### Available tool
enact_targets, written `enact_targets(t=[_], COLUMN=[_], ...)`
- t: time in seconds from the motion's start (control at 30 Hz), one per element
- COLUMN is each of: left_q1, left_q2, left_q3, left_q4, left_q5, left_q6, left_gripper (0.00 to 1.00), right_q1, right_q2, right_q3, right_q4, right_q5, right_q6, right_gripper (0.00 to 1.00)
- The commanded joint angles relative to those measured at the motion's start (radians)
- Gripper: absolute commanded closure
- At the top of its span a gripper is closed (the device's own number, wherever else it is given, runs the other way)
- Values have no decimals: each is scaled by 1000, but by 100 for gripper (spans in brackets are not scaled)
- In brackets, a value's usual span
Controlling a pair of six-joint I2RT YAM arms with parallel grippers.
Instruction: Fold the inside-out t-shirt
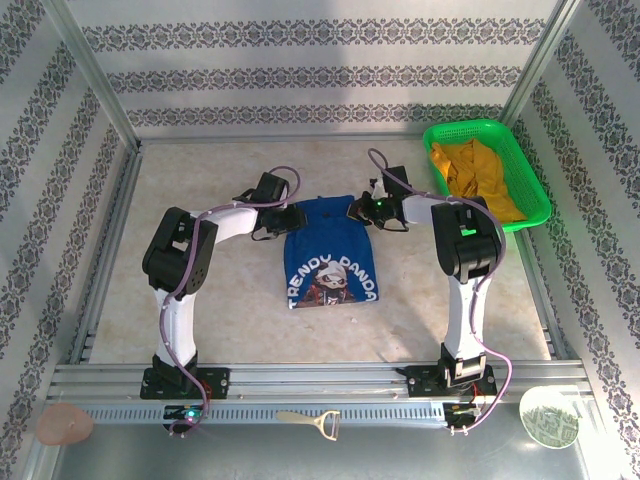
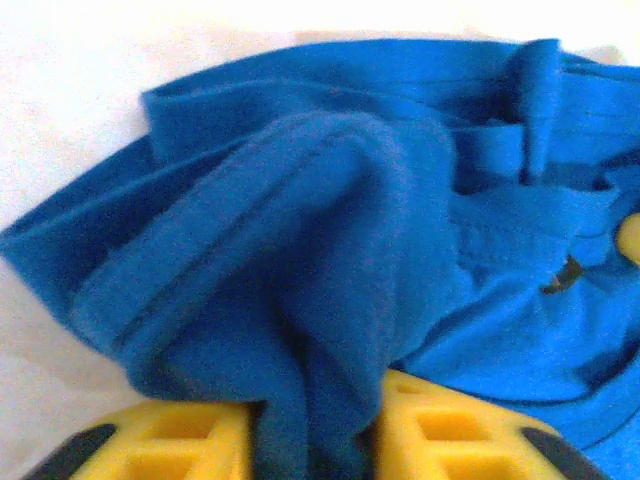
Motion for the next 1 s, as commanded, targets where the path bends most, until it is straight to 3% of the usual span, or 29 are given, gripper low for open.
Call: enact_targets(t=[0.0,0.03,0.07,0.23,0.6,0.8,0.97], left_q1=[16,17,20,38,54,71,83], left_q2=[28,23,16,-92,-294,-265,-184], left_q3=[-23,-28,-33,-83,-196,-160,28], left_q4=[13,28,42,162,304,313,254], left_q5=[29,42,54,97,142,148,173], left_q6=[10,8,7,-29,-124,-133,-105], left_gripper=[87,98,100,100,100,100,100], right_q1=[18,14,11,-10,-10,-15,-23], right_q2=[31,22,12,-81,-315,-310,-248], right_q3=[-39,-49,-59,-119,-220,-156,-4], right_q4=[-3,6,15,117,165,161,127], right_q5=[2,-1,-3,-45,-9,4,-3], right_q6=[5,9,17,107,191,206,212], right_gripper=[100,100,100,100,100,100,100])
